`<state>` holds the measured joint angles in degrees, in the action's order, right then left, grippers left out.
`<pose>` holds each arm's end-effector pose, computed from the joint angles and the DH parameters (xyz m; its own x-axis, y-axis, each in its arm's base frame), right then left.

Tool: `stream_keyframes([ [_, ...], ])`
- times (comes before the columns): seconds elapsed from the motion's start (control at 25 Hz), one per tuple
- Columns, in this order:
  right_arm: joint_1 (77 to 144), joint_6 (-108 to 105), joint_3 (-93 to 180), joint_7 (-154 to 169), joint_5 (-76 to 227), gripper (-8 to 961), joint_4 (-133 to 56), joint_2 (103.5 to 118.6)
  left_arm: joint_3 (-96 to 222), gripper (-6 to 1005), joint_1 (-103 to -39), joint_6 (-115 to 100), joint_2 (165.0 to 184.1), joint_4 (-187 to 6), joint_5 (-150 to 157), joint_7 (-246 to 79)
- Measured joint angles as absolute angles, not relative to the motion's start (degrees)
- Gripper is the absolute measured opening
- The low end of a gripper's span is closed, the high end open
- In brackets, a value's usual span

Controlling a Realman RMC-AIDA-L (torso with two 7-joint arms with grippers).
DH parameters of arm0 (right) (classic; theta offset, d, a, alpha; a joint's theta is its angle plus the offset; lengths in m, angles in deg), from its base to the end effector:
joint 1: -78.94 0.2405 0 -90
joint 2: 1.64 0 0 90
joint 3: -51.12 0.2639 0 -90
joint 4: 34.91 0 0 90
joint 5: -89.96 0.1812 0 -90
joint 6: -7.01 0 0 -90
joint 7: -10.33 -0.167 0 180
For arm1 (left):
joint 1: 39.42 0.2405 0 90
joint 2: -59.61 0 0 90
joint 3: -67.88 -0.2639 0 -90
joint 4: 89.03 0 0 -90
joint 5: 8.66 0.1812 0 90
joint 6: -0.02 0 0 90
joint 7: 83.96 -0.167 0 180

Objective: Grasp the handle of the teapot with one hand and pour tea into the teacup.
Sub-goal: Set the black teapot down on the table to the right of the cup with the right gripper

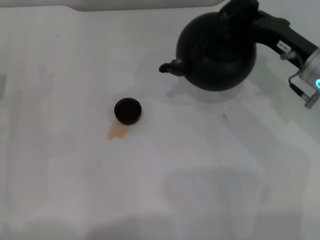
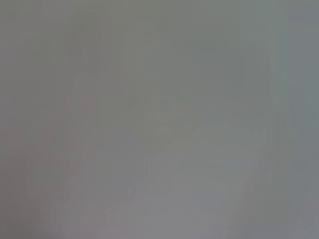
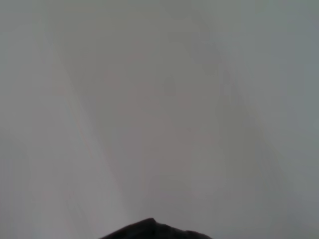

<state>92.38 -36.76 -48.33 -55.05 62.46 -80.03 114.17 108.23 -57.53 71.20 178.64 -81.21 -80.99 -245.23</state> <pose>0.2482 0.3405 -0.0252 0.4345 -0.2931 -0.8517 -0.8348 -0.4859 -0.2586 -0.3728 0.2968 0.0349 0.5058 -0.0808 0.8589 0.8560 0.1707 -0.4880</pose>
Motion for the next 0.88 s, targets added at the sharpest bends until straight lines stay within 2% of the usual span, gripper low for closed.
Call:
stream_keyframes([
  [0.56,86.5,-38.3,-48.3,-54.7,65.0,208,-79.3,113.96,108.6,877,-58.3,71.3,178.60,-81.6,-81.0,-245.3],
  [0.88,85.9,-38.0,-48.6,-54.5,63.8,224,-79.5,113.76,108.6,877,-58.5,71.0,178.61,-81.8,-81.0,-245.3],
])
